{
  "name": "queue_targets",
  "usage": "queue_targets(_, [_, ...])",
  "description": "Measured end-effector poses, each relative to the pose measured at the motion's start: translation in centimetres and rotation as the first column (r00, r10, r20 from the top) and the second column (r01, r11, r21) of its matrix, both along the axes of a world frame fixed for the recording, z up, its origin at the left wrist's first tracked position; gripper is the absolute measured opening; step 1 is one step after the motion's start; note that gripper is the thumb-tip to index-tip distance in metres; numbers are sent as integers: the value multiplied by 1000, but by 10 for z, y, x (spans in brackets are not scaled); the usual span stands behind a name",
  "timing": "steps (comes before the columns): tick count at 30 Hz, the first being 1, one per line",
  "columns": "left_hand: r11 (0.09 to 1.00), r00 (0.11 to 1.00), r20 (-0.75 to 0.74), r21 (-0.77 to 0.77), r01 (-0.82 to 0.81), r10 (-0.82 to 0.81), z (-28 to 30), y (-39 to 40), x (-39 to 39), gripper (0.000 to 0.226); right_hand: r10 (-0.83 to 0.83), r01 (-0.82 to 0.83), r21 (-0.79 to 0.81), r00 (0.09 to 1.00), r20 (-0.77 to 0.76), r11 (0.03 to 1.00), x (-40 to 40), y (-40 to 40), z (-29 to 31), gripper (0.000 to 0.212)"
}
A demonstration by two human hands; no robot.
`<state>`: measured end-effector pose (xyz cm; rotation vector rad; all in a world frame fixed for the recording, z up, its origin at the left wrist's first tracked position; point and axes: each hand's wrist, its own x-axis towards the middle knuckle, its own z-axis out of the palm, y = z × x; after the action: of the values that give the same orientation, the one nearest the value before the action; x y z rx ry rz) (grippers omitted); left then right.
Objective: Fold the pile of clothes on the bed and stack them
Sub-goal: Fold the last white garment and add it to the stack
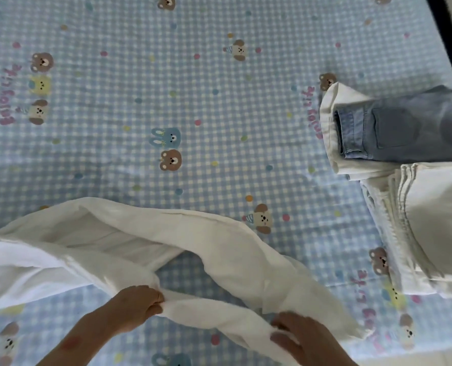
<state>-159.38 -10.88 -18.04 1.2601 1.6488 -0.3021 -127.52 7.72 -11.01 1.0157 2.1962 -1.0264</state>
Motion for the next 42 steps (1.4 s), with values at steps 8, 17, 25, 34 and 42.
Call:
queue_targets(8, [730,880,-117,614,-299,460,-24,91,-7,23,-323,292,234,940,106,927,-51,35,-71,66])
queue_targets(17, [944,956,-292,309,114,-20,-84,162,-39,40,-173,81,485,974,148,871,-66,77,-86,26])
queue_targets(25, [759,877,-218,614,-218,428,-50,190,-72,12,-246,119,357,909,335,927,-84,188,-56,27])
queue_targets(34, [671,748,-259,671,-316,611,-67,220,-94,11,-109,44,797,994,28,602,-131,282,-73,23])
queue_targets(42, [772,727,-358,519,-367,586,-102,259,-118,14,-115,140,762,990,-86,632,-119,367,-122,17])
